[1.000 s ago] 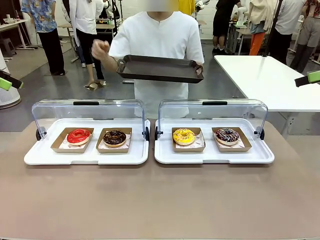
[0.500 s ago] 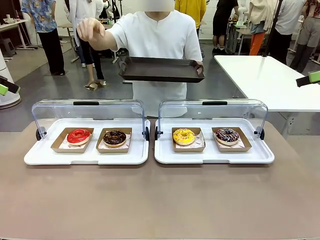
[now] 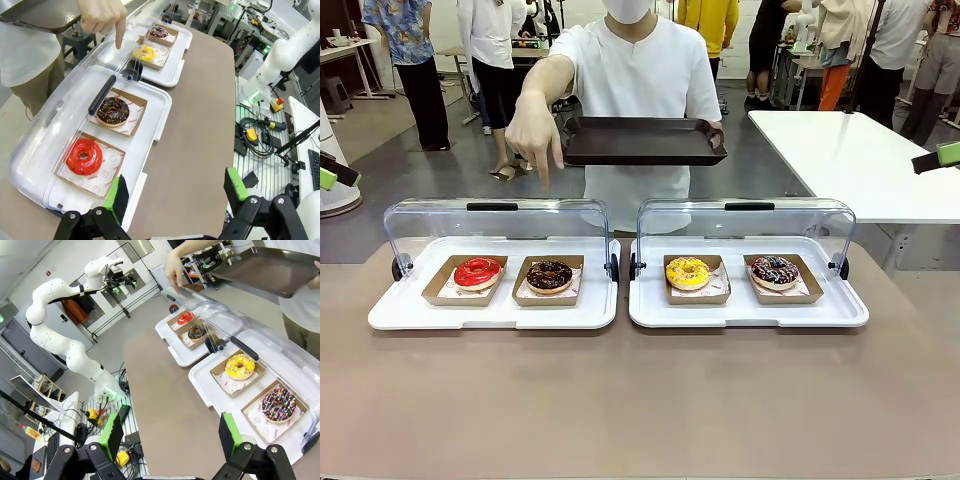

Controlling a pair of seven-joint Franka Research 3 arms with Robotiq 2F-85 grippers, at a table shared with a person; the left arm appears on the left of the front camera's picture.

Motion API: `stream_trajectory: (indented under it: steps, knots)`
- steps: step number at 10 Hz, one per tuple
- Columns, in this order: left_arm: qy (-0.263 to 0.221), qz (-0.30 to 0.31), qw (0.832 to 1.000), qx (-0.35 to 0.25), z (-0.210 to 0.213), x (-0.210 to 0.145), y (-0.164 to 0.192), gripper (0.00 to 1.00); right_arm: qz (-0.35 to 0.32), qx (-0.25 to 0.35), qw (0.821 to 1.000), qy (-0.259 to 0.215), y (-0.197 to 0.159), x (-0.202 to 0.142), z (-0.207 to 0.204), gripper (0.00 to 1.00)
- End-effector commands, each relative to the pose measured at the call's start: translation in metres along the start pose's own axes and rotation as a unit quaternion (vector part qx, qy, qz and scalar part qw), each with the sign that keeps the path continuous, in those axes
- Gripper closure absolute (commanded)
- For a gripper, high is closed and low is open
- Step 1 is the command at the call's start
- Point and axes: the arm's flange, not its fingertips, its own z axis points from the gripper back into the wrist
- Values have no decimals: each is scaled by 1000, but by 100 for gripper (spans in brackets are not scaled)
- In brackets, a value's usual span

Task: Provide the desired donut to the person.
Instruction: Pick up and lift the Paper togo box containing the Donut pointed at by the person.

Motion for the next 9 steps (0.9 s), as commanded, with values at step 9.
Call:
stream_trajectory:
  steps: [9]
  knots:
    - [1,-2,1000,1,2,3,1,0,1,2,1000,0,0,0,-1,0]
